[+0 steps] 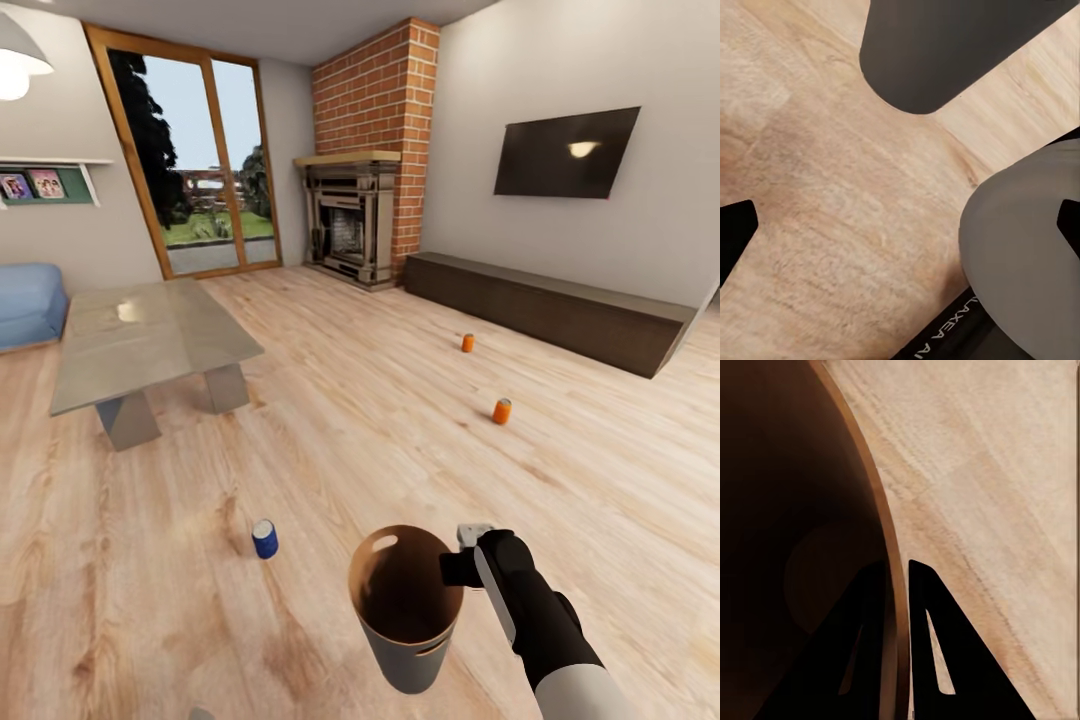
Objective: Put the three can of soda from the living room inside the tash can in the kitchen.
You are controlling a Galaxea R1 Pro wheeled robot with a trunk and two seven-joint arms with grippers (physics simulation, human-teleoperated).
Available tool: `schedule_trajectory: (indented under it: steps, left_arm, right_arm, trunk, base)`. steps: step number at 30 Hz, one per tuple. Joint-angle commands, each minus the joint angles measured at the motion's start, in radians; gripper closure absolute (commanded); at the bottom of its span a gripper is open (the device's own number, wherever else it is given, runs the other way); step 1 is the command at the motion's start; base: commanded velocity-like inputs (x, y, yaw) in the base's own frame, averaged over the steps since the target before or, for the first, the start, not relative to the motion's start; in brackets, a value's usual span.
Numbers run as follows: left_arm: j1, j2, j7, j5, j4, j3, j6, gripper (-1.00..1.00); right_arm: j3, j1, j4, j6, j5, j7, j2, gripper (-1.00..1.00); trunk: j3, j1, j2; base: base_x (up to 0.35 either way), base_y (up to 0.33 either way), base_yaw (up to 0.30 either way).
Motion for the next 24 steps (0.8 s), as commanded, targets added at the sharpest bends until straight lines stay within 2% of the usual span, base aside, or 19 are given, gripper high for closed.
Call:
schedule_trajectory:
  steps: [1, 24]
  left_arm:
    - [0.0, 0.0, 0.0, 0.0, 0.0, 0.0, 0.0, -1.0]
    - [0.0, 0.0, 0.0, 0.0, 0.0, 0.0, 0.0, -1.0]
  right_arm:
    - [0.0, 0.0, 0.0, 0.0, -0.019, 0.005, 0.0, 1.0]
    - [0.0, 0.0, 0.0, 0.0, -0.018, 0.005, 0.0, 1.0]
  trunk:
    - [0.0, 0.0, 0.0]
    - [0.0, 0.0, 0.0]
  base:
    - [0.346, 0.0, -0.013]
    - [0.346, 0.0, -0.001]
